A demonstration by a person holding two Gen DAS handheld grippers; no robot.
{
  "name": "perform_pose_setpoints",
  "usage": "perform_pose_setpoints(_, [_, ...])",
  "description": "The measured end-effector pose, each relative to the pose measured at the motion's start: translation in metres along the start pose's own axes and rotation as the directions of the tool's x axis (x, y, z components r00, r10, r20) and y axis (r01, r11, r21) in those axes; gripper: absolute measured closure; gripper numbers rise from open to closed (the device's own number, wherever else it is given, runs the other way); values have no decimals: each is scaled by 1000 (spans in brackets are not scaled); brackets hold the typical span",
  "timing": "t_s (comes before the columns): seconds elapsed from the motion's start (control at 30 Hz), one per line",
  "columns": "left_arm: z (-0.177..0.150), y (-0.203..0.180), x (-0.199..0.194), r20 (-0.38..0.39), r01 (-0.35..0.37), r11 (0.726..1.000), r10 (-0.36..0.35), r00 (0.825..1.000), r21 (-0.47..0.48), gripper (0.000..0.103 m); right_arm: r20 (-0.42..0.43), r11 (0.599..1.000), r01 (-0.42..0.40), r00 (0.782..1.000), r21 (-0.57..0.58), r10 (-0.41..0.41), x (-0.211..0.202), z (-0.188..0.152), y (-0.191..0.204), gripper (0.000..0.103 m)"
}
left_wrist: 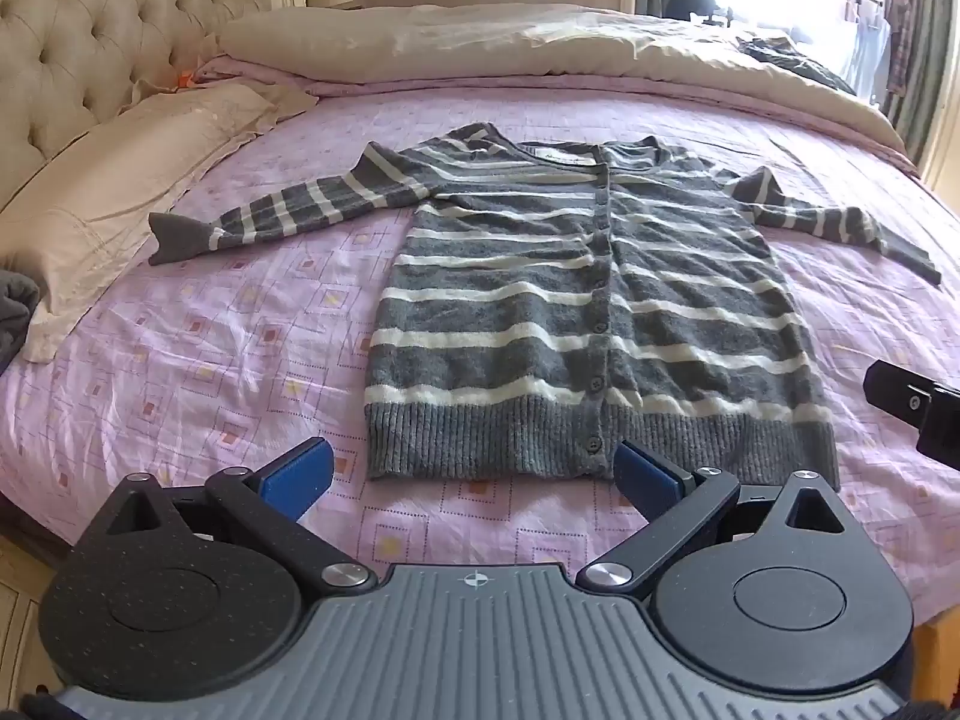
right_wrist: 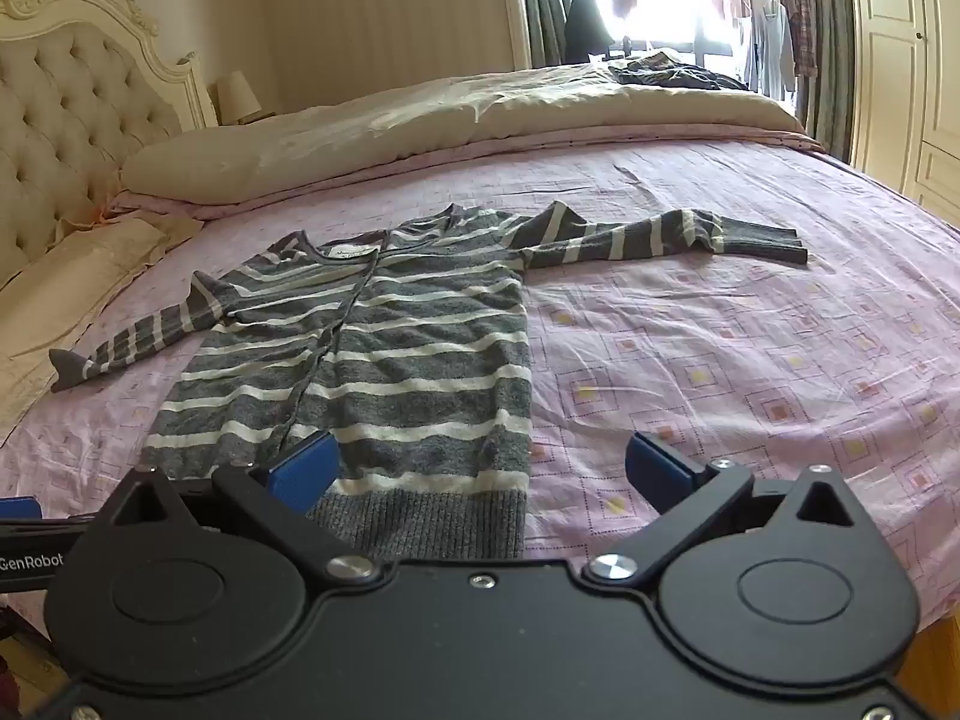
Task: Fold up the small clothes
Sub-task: 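Move the right gripper toward the cuff of the striped cardigan sleeve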
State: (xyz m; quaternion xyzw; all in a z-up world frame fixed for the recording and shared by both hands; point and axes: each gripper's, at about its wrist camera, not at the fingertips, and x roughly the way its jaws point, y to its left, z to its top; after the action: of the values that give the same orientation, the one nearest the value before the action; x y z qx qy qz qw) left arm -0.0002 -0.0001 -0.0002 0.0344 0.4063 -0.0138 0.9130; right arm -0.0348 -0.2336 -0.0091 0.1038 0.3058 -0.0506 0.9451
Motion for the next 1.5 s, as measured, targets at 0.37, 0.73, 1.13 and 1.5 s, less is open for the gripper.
perform_pose_setpoints(0.37, [1, -4, -1, -4, 3, 1000, -3, 1000, 21, 2, -10, 1000, -5, 1000, 7, 5, 0, -2, 6, 1])
perform_pose_setpoints(0.73, [-1, -3, -2, -16, -1, 1000, 1, 1000, 11, 2, 5, 1000, -29, 1000, -2, 29, -4, -5, 4, 1])
perform_pose_setpoints(1.13, [0, -4, -7, -4, -2, 1000, 2, 1000, 1, 2, 23, 999, -45, 999, -1, 45, -8, -4, 2, 1])
perform_pose_setpoints(1.5, [3, -5, 0, -8, 6, 1000, -6, 1000, -16, 2, 17, 999, -50, 999, -10, 50, 0, -2, 3, 1])
